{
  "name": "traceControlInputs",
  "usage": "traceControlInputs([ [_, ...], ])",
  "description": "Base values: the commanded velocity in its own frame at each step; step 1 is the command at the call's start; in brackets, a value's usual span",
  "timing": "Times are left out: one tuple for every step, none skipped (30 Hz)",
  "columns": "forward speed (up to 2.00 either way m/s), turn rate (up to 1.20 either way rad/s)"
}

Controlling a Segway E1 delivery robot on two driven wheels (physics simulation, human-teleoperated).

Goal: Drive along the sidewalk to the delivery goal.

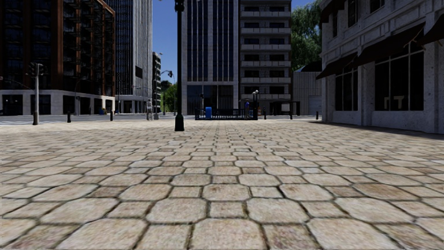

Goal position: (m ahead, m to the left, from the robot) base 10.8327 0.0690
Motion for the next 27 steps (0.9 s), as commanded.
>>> traceControlInputs([
  [1.73,0.00],
  [1.73,0.00],
  [1.73,0.00],
  [1.73,0.00],
  [1.73,0.00],
  [1.73,0.00],
  [1.73,0.00],
  [1.73,0.00],
  [1.73,0.00],
  [1.73,0.00],
  [1.73,0.00],
  [1.73,0.00],
  [1.73,0.00],
  [1.73,0.00],
  [1.73,0.00],
  [1.73,0.00],
  [1.73,0.00],
  [1.73,0.00],
  [1.73,0.00],
  [1.73,0.00],
  [1.73,0.00],
  [1.73,0.00],
  [1.73,0.00],
  [1.73,0.00],
  [1.73,0.00],
  [1.73,0.00],
  [1.73,0.00],
])
